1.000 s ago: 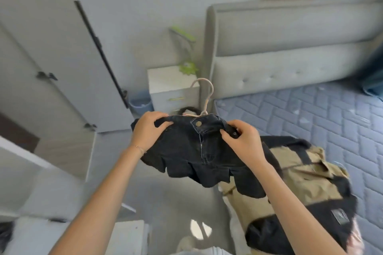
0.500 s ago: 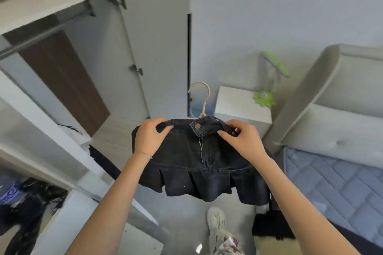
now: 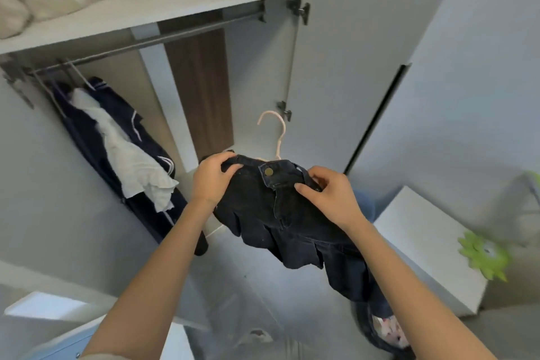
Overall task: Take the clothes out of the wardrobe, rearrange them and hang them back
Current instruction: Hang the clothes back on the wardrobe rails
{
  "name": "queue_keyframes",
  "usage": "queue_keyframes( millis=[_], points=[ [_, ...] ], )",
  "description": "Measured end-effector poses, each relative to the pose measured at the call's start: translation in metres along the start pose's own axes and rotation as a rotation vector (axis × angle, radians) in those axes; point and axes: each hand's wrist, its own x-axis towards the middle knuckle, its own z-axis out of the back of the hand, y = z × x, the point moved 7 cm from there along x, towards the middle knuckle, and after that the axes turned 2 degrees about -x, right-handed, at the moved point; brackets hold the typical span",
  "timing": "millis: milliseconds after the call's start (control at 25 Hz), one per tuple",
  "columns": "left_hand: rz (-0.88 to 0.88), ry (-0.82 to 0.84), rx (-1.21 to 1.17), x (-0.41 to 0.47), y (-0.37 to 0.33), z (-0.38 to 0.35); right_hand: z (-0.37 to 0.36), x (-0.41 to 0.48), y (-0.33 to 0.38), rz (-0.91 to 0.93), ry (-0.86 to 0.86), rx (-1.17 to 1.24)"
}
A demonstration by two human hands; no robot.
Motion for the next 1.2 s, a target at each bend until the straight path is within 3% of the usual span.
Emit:
queue_keyframes(
  millis=[360, 640, 840, 1200],
  points=[
    [0.07, -0.219, 0.133, 0.088, 0.062, 0.049, -0.072, 0.16, 0.02, 0.024, 0.064, 0.113],
    [0.132, -0.341, 0.258, 0.091, 0.101, 0.076, -0.147, 0.242, 0.037, -0.016, 0.102, 0.092],
    [0.315, -0.331, 0.337, 0.086, 0.134, 0.091, -0.208, 0.296, 0.062, -0.019, 0.193, 0.211],
    [0.409, -0.409, 0.392, 0.127, 0.162, 0.112, -0.286, 0.388, 0.134, 0.154, 0.266, 0.339]
  ],
)
